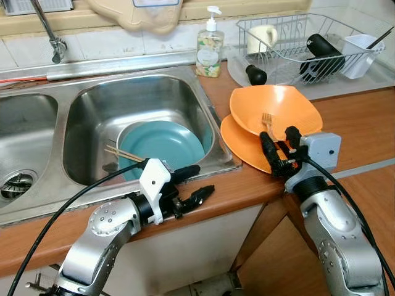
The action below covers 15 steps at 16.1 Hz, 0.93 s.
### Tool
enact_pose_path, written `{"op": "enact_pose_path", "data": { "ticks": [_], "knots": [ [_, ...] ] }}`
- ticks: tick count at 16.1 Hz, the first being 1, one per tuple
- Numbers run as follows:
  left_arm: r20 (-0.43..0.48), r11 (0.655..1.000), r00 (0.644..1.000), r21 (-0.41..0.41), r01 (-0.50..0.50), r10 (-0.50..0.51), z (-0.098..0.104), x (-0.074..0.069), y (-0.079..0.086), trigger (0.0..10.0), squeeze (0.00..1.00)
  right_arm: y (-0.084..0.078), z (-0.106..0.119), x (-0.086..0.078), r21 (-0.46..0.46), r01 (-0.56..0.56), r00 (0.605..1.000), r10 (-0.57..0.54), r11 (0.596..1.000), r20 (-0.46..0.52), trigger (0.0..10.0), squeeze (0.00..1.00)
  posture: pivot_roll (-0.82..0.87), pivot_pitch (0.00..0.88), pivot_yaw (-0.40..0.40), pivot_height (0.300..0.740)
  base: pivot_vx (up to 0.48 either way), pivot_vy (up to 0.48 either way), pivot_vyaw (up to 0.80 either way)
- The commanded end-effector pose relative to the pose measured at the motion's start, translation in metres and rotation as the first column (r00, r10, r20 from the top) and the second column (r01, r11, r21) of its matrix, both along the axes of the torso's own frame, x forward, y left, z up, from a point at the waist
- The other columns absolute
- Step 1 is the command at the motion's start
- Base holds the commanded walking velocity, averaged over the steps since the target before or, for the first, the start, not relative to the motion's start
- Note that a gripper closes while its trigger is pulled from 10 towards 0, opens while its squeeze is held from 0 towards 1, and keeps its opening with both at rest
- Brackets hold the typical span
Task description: Kitchen organization
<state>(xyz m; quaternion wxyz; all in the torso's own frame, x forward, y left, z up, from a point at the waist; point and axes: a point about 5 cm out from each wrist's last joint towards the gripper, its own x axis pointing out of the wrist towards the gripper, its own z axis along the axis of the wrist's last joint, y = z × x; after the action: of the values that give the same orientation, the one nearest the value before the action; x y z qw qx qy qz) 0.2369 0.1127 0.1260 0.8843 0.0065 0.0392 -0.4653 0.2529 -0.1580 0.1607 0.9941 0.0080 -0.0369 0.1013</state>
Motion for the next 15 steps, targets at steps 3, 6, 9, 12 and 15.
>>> {"op": "enact_pose_path", "data": {
  "ticks": [3, 6, 9, 12, 15],
  "knots": [
    [-0.006, 0.999, 0.999, -0.007, 0.039, -0.039, 0.0023, -0.0047, -0.0035, 10.0, 0.0, -0.0043, 0.0001, 0.0032, 0.02, 0.035, 0.999, -0.034, 0.999, -0.014, 0.0, 0.0, -0.16, 0.0, 0.011, 0.74, 0.0, 0.0, 0.0],
    [-0.019, 0.998, 0.998, -0.009, 0.056, -0.057, 0.0024, -0.0053, -0.0051, 10.0, 0.0, -0.0078, -0.0023, 0.0045, 0.018, 0.055, 0.998, -0.055, 0.998, -0.037, 0.0, 0.0, -0.17, 0.0, 0.012, 0.74, 0.0, 0.0, 0.0],
    [-0.019, 0.998, 0.998, -0.01, 0.056, -0.056, 0.0029, -0.0046, -0.005, 10.0, 0.0, -0.0081, -0.0025, 0.005, 0.011, 0.056, 0.998, -0.055, 0.998, -0.041, 0.0, 0.0, -0.17, 0.0, 0.013, 0.74, 0.0, 0.0, 0.0],
    [-0.015, 0.999, 0.998, -0.008, 0.053, -0.053, 0.0036, -0.0037, -0.0052, 10.0, 0.0, -0.0086, -0.0016, 0.0052, 0.005, 0.058, 0.998, -0.057, 0.998, -0.039, 0.0, 0.0, -0.17, 0.0, 0.014, 0.74, 0.0, 0.0, 0.0],
    [-0.005, 0.999, 0.999, -0.007, 0.045, -0.045, 0.0051, -0.0018, -0.0055, 10.0, 0.0, -0.0104, 0.0026, 0.0049, -0.009, 0.063, 0.998, -0.064, 0.998, -0.019, 0.0, 0.0, -0.17, 0.0, 0.013, 0.74, 0.0, 0.0, 0.0]
  ]
}}
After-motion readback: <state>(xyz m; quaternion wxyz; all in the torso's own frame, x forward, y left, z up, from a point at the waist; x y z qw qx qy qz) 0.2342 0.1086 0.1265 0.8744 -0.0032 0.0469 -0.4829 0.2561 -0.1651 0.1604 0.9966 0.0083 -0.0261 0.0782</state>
